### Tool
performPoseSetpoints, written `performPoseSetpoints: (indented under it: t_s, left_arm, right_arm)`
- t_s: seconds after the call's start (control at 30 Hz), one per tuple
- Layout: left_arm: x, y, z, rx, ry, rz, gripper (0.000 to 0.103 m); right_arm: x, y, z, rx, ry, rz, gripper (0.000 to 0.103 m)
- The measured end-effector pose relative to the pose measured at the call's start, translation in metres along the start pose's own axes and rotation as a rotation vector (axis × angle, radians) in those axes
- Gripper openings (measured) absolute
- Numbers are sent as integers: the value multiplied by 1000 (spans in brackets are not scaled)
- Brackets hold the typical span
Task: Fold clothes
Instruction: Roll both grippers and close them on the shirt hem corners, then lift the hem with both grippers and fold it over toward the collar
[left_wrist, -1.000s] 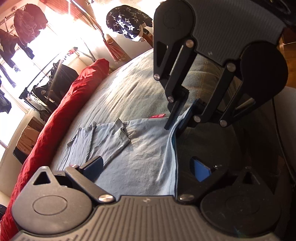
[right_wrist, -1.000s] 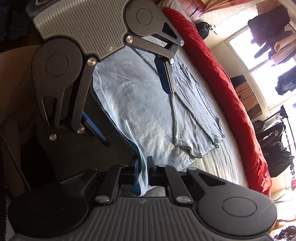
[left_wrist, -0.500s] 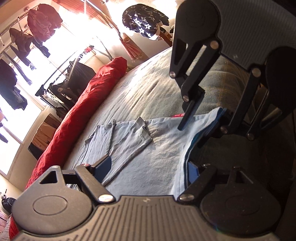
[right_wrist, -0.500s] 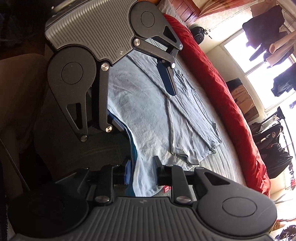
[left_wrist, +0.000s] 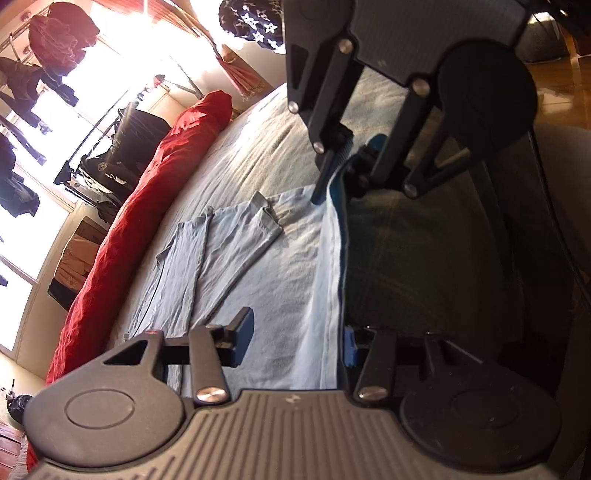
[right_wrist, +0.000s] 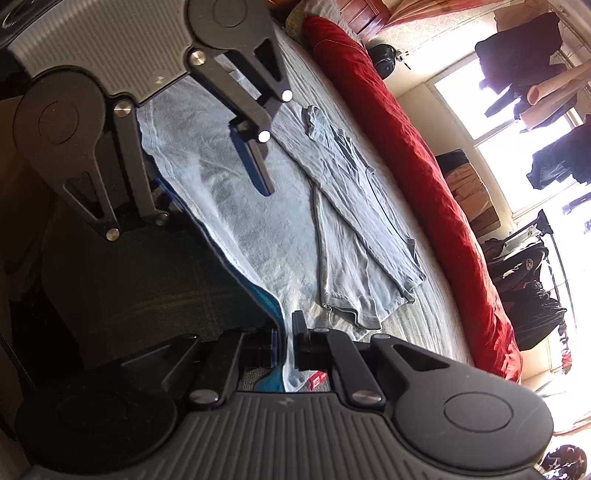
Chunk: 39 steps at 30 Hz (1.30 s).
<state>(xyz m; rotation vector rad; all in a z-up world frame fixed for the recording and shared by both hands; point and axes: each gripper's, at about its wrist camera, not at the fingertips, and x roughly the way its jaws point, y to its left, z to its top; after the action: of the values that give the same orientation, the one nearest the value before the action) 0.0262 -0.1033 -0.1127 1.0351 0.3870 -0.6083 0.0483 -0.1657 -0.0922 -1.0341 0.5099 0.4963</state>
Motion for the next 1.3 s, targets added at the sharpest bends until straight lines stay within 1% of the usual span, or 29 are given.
performPoseSetpoints:
  t_s: [0.07,0.2,0.27,0.3,0.4,0.5,0.8,0.9,1.07,1.13,1.17,1.2,1.27,1.3]
  left_arm:
    - [-2,-5,-12,36,32,17,47]
    - [-13,-2,-40,75,99,75,46]
    - [-17,0,-53,96,142,111,46]
    - [-19,2,-61,112,166,141,46]
    - [-25,7,-77,125,206,175,47]
    - [-28,8,-86,162,241,192,49]
    - [-27,0,-99,289,274,220,49]
    - [-26,-2,-104,332,285,229,49]
    - [-21,-10,-111,445,305,253,49]
    - [-21,-12,-114,445,307,249,48]
    - [-22,-11,-114,438,310,239,42]
    - [-23,-10,-114,422,309,234,25]
    - [-25,-8,-113,390,305,223,2]
    - [-27,-6,-111,376,299,227,2]
  right_arm:
    - [-1,-3,0,4,-3,-4,8]
    - [-4,-8,0,18,-10,-7,8]
    - [-3,-11,0,21,-12,-10,8]
    - [-3,-11,1,23,-13,-9,8]
    - [-4,-10,1,29,-16,-5,8]
    - [-5,-8,0,29,-14,-2,8]
    - [-7,-9,-6,43,3,-3,8]
    - [-9,-9,-8,50,9,10,8]
    - [-8,-7,-10,52,12,18,8]
    - [-7,-5,-11,52,11,22,8]
    - [-7,-5,-11,51,11,24,8]
    - [-6,-4,-11,47,11,27,8]
    - [-6,-3,-10,41,12,36,8]
    - [-6,-2,-10,38,12,41,8]
